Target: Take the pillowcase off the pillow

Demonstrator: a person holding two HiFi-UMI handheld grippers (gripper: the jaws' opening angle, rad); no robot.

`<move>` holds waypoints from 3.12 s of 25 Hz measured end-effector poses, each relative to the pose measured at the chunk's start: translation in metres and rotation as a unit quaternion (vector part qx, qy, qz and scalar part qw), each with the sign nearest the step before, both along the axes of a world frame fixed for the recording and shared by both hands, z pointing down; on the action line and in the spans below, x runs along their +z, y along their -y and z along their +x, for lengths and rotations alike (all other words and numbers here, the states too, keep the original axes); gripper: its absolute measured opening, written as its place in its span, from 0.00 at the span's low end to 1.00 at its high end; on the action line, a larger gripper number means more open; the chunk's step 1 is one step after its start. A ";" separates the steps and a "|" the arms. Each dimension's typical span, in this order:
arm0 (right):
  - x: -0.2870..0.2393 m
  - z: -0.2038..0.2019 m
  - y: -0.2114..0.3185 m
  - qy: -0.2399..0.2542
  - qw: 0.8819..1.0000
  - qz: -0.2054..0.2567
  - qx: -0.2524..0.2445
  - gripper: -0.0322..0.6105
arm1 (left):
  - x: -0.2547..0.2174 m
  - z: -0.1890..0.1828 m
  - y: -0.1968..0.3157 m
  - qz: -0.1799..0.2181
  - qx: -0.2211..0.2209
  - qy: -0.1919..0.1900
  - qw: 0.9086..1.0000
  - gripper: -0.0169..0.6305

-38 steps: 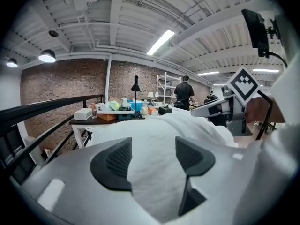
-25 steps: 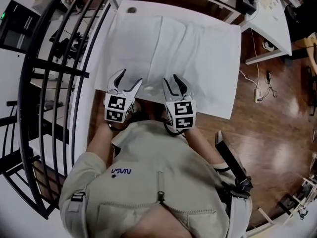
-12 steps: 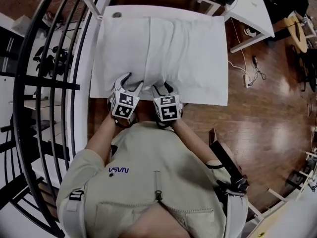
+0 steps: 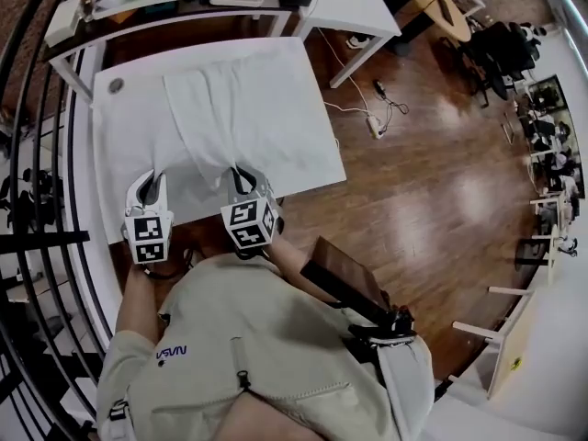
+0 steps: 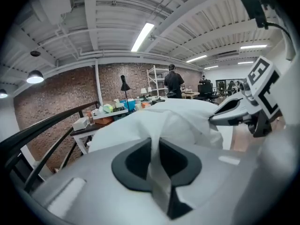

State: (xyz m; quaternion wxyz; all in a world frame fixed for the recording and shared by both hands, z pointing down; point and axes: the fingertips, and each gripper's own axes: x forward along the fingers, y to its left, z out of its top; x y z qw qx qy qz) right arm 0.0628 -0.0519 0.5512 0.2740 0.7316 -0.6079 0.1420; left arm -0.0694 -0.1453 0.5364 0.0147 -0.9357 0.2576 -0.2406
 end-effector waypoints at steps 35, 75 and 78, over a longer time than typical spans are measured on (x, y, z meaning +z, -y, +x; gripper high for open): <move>-0.088 0.083 0.015 0.102 0.983 0.115 -0.098 0.26 | -0.062 0.035 0.017 -0.044 -0.095 -0.061 0.993 0.33; -0.018 0.120 0.251 0.022 0.981 -0.148 -0.127 0.07 | -0.026 0.083 0.120 -0.033 -0.027 0.021 0.999 0.05; -0.039 0.160 0.240 0.029 0.992 -0.112 -0.057 0.06 | -0.060 0.069 0.114 -0.005 -0.040 -0.021 0.999 0.05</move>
